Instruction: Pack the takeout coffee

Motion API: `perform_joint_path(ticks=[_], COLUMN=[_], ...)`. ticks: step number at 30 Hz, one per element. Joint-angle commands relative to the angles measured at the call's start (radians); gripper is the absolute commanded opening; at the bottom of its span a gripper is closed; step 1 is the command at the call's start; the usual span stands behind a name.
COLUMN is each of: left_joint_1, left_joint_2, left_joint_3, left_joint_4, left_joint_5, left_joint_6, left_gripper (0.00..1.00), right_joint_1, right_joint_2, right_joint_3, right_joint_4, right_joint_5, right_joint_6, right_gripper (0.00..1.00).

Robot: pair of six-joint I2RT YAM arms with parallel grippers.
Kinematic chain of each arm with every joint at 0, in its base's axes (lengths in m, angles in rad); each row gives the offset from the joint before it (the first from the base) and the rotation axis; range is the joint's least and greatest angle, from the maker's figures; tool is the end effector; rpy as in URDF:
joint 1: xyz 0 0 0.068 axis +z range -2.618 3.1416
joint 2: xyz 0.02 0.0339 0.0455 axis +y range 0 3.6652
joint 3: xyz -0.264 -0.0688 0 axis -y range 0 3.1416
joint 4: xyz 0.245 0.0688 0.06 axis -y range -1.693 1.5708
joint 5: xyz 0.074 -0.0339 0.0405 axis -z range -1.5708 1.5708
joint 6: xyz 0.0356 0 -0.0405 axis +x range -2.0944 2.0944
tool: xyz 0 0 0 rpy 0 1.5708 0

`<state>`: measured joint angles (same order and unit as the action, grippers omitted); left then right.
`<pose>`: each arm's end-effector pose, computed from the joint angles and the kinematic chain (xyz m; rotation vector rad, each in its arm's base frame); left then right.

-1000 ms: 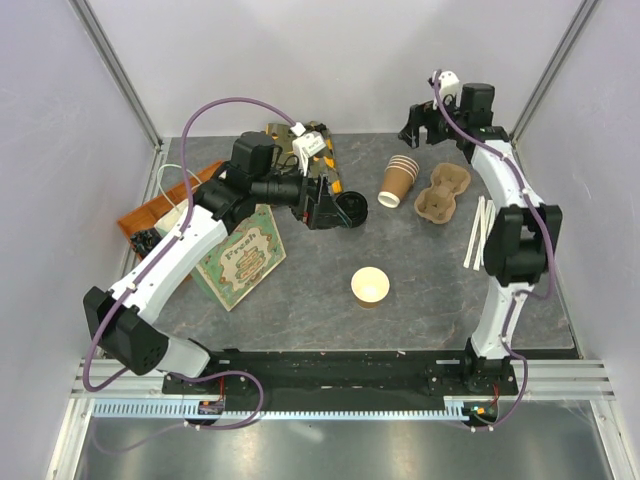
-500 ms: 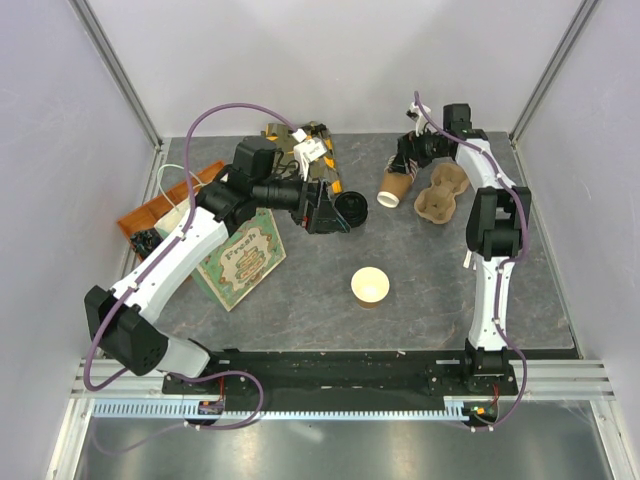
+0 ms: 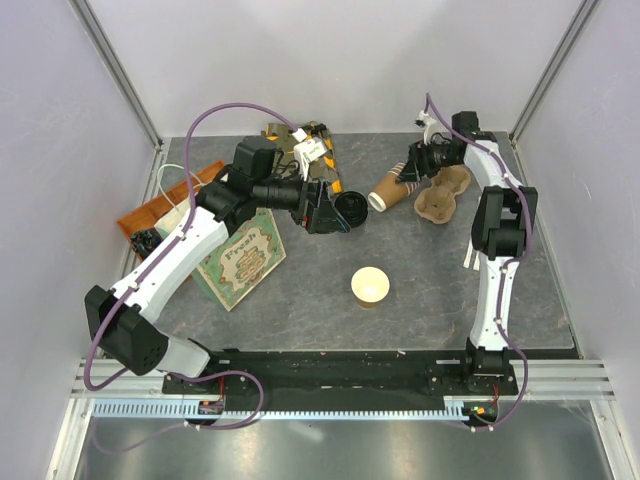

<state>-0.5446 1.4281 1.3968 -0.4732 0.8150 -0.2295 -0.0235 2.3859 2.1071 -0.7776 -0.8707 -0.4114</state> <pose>0.2563 -0.1855 0.3795 0.8560 1.9857 -1.3044 0.5124 0.0152 0.2004 -0.7233 2.2146 0.9190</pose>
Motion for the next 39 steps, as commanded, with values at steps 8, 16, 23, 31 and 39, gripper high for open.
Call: perform_joint_path(ticks=[8, 16, 23, 31, 39], left_joint_1=[0.008, 0.012, 0.014, 0.017, 0.025], left_joint_2=[0.000, 0.000, 0.003, 0.002, -0.005], left_joint_3=[-0.004, -0.005, -0.005, -0.007, -0.009], left_joint_4=[0.042, 0.045, 0.054, 0.056, 0.056], left_joint_5=[0.018, 0.016, 0.018, 0.016, 0.015], left_joint_6=[0.009, 0.007, -0.005, -0.002, -0.007], left_gripper=[0.99, 0.99, 0.99, 0.99, 0.99], right_joint_1=[-0.033, -0.033, -0.021, -0.021, -0.029], right_joint_2=[0.010, 0.024, 0.022, 0.059, 0.004], right_joint_3=[-0.045, -0.041, -0.053, -0.059, 0.052], right_joint_4=[-0.019, -0.020, -0.026, -0.051, -0.091], right_joint_5=[-0.221, -0.217, -0.157, -0.198, -0.231], right_joint_6=[0.108, 0.141, 0.149, 0.148, 0.178], right_gripper=[0.57, 0.51, 0.50, 0.42, 0.07])
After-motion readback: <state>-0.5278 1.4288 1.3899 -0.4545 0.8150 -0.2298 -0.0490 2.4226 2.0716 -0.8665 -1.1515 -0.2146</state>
